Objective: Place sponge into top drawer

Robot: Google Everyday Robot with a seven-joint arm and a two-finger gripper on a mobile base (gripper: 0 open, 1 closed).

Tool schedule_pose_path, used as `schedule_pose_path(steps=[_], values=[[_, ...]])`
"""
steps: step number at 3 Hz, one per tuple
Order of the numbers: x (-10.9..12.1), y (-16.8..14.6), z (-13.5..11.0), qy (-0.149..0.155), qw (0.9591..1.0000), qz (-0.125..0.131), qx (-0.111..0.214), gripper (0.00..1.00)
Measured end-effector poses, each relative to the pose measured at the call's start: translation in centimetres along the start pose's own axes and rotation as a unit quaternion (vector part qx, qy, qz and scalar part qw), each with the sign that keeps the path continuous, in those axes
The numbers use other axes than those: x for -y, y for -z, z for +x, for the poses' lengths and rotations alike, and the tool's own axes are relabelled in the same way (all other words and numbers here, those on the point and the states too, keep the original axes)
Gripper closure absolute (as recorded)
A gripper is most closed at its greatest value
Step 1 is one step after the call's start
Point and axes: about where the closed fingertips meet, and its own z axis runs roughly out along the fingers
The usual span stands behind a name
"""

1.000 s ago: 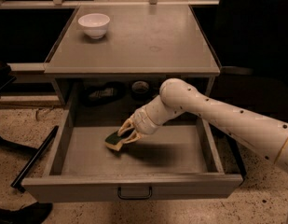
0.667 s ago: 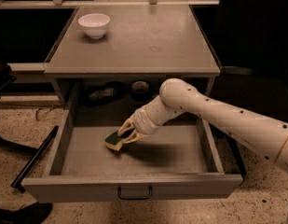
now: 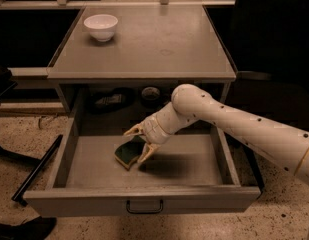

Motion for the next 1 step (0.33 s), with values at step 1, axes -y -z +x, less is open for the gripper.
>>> schedule_pose_path(steps=[1], values=[[0.0,0.0,0.0,0.0,1.0,0.0,0.0,0.0]])
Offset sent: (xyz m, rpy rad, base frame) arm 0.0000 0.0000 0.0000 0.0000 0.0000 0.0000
